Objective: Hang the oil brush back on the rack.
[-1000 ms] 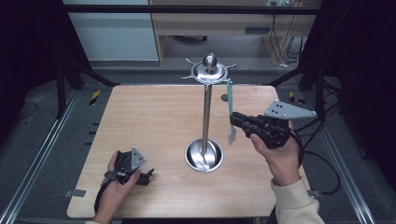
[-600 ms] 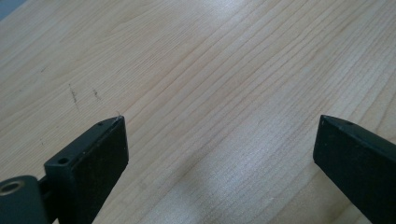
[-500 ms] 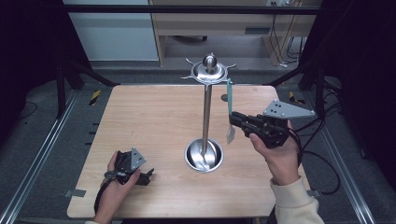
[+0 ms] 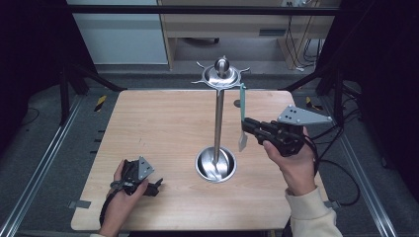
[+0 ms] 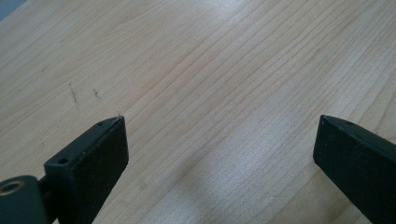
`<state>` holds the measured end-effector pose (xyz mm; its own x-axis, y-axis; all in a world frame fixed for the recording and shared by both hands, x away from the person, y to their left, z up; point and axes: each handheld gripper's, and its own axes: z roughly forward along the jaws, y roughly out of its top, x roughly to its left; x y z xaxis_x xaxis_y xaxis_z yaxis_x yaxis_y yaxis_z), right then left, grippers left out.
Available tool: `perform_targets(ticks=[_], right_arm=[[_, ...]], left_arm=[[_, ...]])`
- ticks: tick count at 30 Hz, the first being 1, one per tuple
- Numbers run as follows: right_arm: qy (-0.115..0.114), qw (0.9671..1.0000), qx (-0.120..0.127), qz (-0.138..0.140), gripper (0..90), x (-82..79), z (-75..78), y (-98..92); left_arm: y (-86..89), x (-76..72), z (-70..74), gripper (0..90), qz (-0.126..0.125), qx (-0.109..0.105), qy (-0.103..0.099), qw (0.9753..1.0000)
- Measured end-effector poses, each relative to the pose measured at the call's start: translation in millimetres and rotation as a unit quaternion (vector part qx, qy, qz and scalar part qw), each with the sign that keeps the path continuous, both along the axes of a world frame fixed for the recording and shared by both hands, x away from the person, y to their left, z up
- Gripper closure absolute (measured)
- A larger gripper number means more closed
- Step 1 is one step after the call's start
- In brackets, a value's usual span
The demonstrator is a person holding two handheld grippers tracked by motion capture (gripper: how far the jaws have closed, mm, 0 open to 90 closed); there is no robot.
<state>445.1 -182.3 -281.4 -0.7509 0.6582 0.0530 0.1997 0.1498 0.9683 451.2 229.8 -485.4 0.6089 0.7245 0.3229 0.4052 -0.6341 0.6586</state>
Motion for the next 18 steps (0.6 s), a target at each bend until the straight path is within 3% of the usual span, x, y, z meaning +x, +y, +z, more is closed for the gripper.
perform_targets(ticks=[9,18], right_arm=[[-0.003,1.0,-0.001,-0.001,73.2,-2.5,5.0,-2.4],[-0.017,0.9974,-0.031,-0.063,46.0,-7.3,8.7,-11.8]], left_arm=[[0.3,0.0,0.2,2.9,0.0,0.0,0.0,1.0],[0.3,0.1,0.1,2.9,0.0,0.001,0.001,1.0]])
